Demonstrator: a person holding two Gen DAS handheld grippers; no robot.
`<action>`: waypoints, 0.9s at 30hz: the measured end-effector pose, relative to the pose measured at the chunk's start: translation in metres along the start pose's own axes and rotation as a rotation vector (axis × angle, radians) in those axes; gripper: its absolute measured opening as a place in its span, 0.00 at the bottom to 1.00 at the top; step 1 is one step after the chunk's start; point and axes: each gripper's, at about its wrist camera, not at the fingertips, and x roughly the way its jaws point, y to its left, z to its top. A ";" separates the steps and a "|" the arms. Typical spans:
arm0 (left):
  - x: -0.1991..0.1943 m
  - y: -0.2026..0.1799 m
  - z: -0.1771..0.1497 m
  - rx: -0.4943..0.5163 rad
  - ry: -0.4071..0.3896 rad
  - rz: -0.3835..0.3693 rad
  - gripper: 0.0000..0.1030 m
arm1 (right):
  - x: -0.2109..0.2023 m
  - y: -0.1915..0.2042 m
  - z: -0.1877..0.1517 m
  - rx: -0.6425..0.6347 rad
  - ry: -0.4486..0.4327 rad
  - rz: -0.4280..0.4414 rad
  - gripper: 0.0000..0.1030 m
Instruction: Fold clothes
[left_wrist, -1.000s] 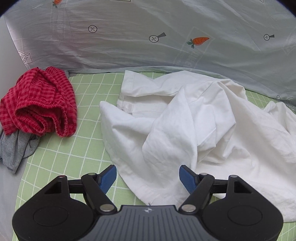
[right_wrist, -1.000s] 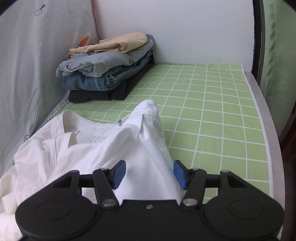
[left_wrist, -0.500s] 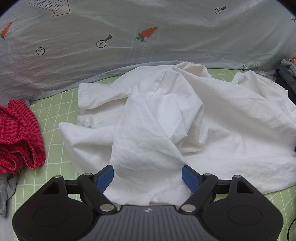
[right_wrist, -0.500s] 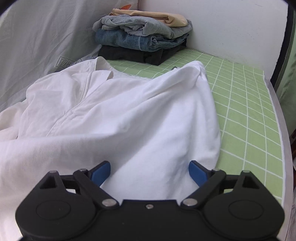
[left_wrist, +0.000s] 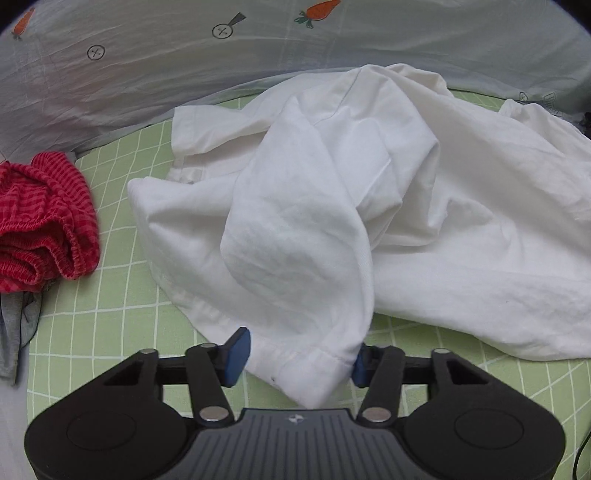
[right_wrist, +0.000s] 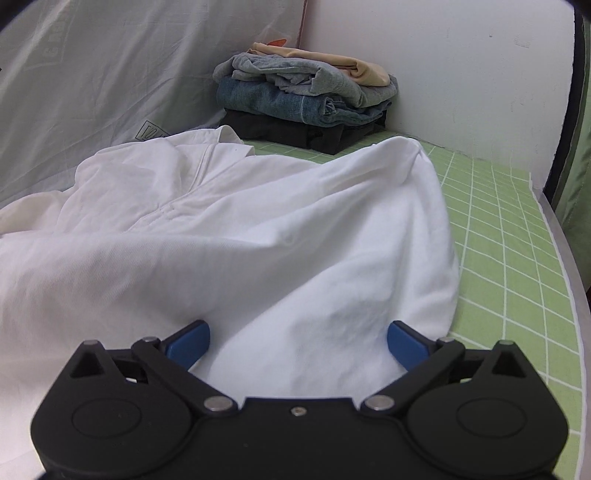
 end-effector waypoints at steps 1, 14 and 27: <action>-0.001 0.007 0.002 -0.039 -0.003 0.002 0.27 | 0.000 0.000 -0.001 0.000 -0.009 0.004 1.00; -0.014 0.070 0.128 -0.180 -0.386 0.404 0.22 | 0.005 -0.001 -0.001 0.006 -0.010 0.021 1.00; -0.050 0.091 0.060 -0.225 -0.317 0.203 0.78 | 0.006 0.000 0.000 0.002 -0.011 0.020 1.00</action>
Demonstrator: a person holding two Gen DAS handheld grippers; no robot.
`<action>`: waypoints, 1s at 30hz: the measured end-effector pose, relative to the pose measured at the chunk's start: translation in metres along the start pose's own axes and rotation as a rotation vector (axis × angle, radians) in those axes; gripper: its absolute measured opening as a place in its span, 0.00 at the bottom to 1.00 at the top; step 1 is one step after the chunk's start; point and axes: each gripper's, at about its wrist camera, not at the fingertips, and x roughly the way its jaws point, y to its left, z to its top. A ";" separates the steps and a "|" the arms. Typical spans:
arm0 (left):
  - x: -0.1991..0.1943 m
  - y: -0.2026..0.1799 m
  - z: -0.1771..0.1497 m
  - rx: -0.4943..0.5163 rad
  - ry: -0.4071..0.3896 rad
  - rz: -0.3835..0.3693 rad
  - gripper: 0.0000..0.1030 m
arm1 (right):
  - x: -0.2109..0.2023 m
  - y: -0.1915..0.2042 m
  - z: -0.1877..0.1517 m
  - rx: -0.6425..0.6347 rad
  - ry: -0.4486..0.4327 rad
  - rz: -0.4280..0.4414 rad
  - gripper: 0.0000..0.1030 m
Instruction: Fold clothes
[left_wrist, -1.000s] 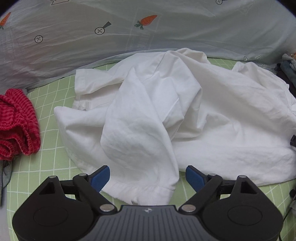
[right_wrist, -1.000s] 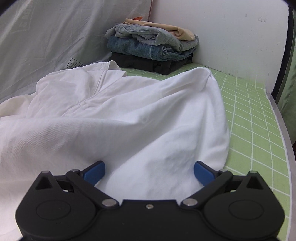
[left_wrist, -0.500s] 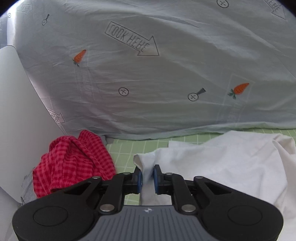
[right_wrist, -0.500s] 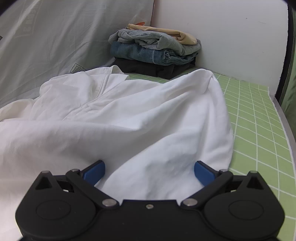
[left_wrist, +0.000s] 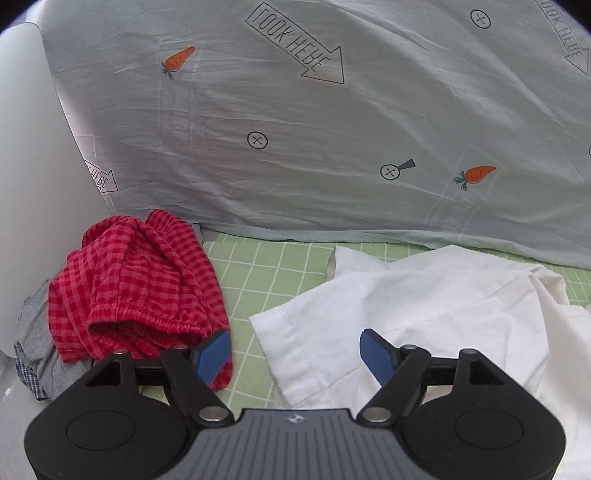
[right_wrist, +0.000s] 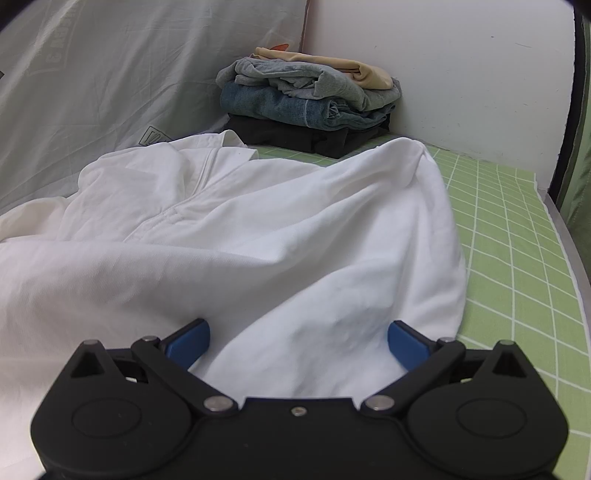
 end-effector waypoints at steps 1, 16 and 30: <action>-0.004 0.001 -0.006 0.009 0.010 0.001 0.78 | 0.000 0.000 0.000 0.000 0.000 0.000 1.00; 0.040 -0.007 -0.075 -0.205 0.281 -0.165 0.66 | -0.001 0.000 0.000 0.000 -0.001 -0.001 1.00; 0.100 -0.007 -0.003 -0.232 0.042 -0.004 0.62 | 0.001 0.000 0.002 -0.004 -0.001 0.001 1.00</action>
